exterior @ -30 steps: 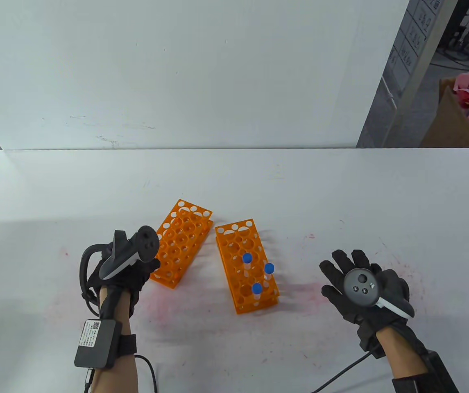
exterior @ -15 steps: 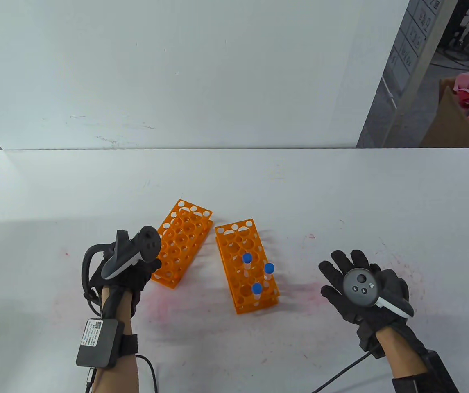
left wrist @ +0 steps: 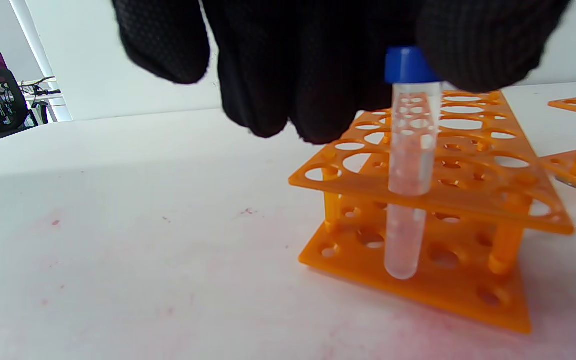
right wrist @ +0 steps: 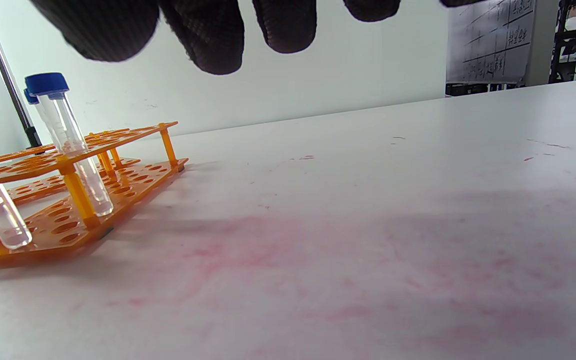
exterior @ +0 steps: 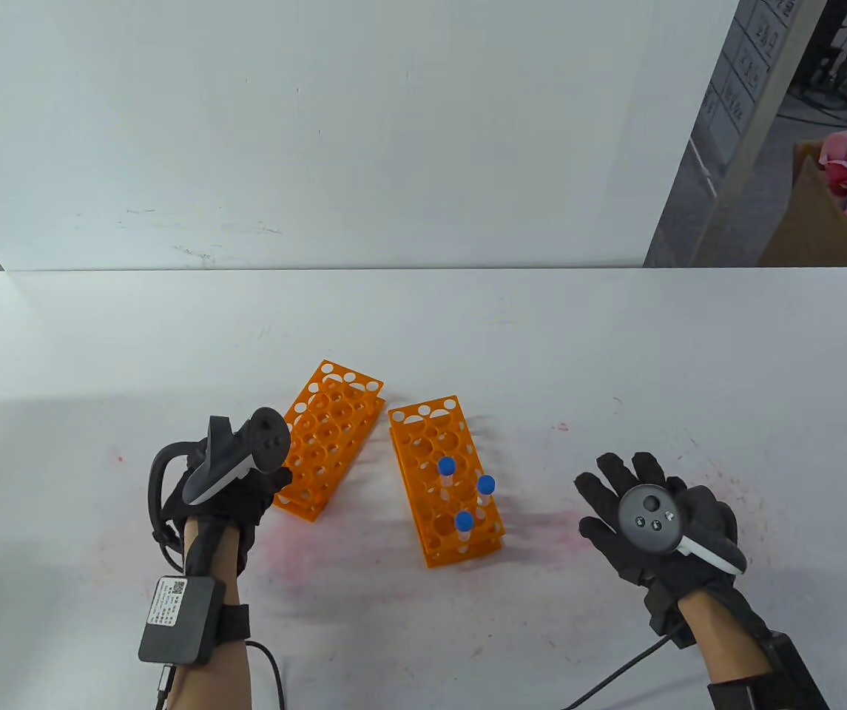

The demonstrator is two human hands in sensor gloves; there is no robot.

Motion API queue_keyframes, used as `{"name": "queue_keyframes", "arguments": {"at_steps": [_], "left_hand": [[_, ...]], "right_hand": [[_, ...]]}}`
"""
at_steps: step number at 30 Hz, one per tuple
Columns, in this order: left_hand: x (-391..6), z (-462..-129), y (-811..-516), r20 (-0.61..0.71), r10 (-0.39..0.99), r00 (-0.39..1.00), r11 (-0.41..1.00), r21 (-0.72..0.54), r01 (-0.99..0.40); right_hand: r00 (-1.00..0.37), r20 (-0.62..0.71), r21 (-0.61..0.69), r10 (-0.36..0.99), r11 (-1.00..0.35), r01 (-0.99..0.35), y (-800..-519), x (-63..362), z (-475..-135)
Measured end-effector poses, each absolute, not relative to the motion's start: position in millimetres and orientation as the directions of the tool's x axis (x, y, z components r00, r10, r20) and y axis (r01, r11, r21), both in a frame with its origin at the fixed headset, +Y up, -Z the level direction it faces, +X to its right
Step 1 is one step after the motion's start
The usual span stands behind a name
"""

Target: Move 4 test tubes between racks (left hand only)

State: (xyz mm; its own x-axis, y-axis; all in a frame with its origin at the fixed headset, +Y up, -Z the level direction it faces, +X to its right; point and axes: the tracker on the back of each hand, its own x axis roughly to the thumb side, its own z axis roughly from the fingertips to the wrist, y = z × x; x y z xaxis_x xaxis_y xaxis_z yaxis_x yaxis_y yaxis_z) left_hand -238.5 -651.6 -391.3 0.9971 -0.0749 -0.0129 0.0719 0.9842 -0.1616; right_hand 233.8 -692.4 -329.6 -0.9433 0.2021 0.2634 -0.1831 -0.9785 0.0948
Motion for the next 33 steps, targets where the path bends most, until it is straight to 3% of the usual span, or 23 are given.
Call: {"name": "queue_keyframes", "arguments": {"at_steps": [13, 19, 28, 33], "left_hand": [[-237, -391, -653, -0.012, -0.104, 0.994, 0.976, -0.195, 0.1], [-230, -387, -642, 0.015, -0.063, 0.998, 0.988, -0.141, 0.064], [-198, -380, -628, 0.145, -0.026, 0.989, 1.0, -0.007, 0.027], [-173, -375, -630, 0.295, 0.046, 0.954, 0.998, 0.028, -0.056]], "right_hand": [[-0.944, 0.259, 0.093, 0.206, -0.978, -0.188, -692, 234, -329], [-0.942, 0.261, 0.097, 0.212, -0.976, -0.193, -693, 235, -329], [-0.941, 0.26, 0.098, 0.215, -0.976, -0.196, -692, 236, -330], [-0.942, 0.26, 0.098, 0.214, -0.976, -0.195, -692, 236, -330]]}}
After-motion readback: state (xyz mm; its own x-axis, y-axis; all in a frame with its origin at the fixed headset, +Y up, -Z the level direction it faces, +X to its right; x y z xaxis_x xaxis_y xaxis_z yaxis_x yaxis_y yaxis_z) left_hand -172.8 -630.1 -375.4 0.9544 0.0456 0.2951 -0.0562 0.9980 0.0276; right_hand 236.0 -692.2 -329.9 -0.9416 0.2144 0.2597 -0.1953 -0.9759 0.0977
